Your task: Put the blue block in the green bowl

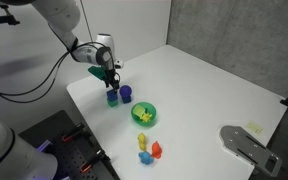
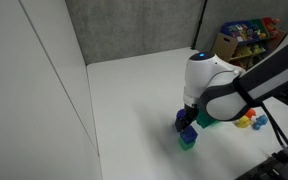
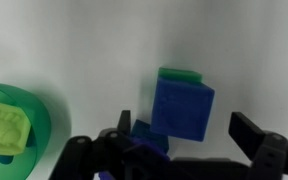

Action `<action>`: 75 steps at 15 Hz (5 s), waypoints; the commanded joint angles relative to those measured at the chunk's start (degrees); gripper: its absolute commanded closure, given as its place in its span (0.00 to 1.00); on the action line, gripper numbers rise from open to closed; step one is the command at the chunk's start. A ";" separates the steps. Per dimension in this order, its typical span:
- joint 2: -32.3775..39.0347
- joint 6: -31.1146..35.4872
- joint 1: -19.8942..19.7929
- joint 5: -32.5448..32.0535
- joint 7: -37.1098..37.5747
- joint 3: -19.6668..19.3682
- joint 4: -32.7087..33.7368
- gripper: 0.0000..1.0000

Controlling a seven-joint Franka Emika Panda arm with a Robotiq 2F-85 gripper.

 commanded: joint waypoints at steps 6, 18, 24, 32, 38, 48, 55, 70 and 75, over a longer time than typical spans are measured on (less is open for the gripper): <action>3.18 3.37 2.58 -1.04 2.61 -1.80 -0.03 0.00; -0.36 0.25 0.02 2.85 -1.48 0.48 0.43 0.68; -5.42 -6.79 -6.49 10.14 -7.84 3.76 4.06 0.69; -4.41 -12.99 -11.04 8.06 -6.51 -0.72 12.18 0.69; -1.43 -13.29 -12.38 2.69 -5.28 -5.59 13.96 0.69; 2.46 -12.69 -14.24 -4.26 -5.43 -11.10 13.38 0.69; 5.53 -13.12 -15.62 -3.73 -6.14 -11.50 13.40 0.69; 1.65 -13.69 -14.63 -3.01 -7.68 -9.56 11.72 0.00; -5.04 -18.09 -15.34 -0.23 -11.26 -5.41 11.42 0.00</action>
